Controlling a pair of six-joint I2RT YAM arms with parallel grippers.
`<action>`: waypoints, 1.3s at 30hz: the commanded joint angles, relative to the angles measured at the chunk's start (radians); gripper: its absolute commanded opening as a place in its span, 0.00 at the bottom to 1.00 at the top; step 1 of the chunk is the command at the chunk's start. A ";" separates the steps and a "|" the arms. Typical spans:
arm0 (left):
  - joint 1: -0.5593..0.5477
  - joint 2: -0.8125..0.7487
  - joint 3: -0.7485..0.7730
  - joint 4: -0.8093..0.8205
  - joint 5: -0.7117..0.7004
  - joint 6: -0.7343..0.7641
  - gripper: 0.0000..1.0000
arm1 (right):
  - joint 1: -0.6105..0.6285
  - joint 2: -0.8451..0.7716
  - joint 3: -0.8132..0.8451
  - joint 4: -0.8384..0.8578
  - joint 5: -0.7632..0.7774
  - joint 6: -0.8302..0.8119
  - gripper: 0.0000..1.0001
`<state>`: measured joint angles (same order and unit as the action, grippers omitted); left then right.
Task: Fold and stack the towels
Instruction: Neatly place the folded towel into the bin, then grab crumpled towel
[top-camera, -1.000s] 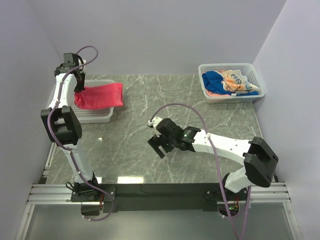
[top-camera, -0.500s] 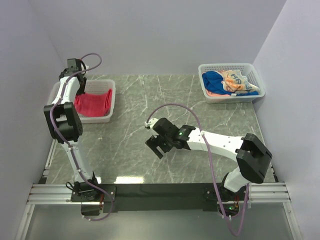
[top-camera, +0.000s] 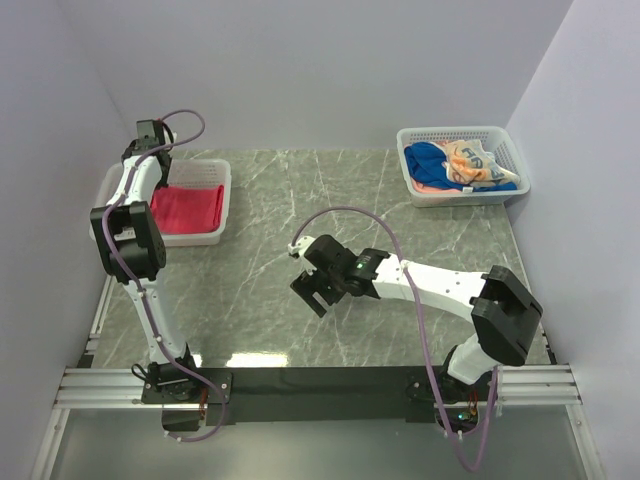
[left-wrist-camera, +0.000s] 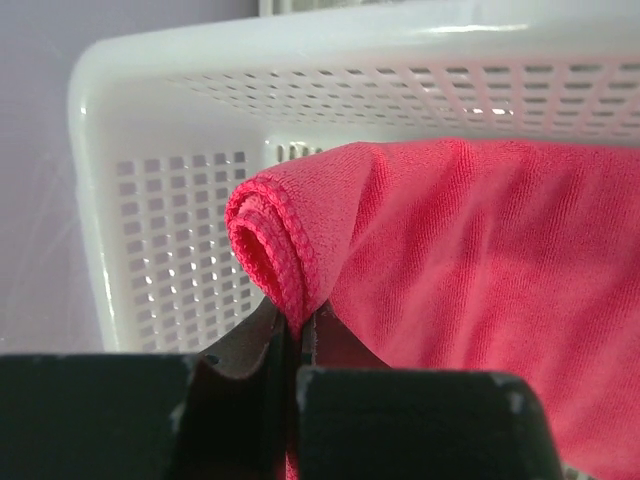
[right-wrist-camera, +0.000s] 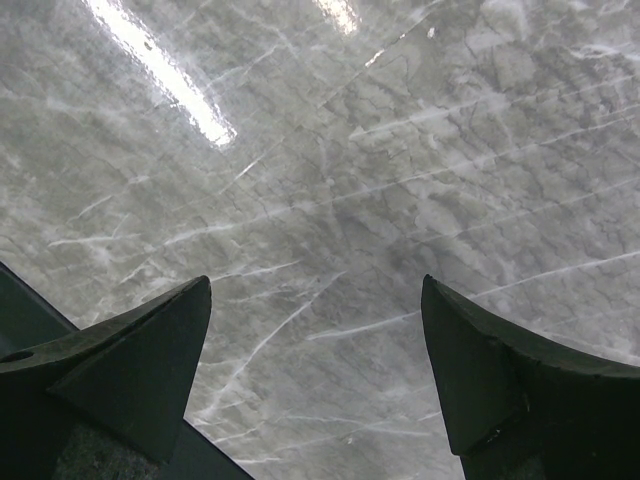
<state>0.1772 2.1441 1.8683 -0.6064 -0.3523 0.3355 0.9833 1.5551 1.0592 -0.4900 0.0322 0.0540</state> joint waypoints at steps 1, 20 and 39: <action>0.008 0.002 -0.009 0.066 -0.040 0.022 0.01 | -0.006 0.007 0.048 -0.001 -0.008 -0.009 0.91; 0.053 0.048 0.078 0.007 -0.194 -0.093 0.56 | -0.006 -0.024 0.032 0.007 -0.005 -0.005 0.91; -0.047 -0.659 -0.286 0.135 0.444 -0.628 0.99 | -0.437 -0.079 0.350 -0.041 0.449 0.139 0.91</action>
<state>0.1539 1.6508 1.7000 -0.5877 -0.1444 -0.1497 0.6582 1.4918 1.3163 -0.5220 0.3195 0.1314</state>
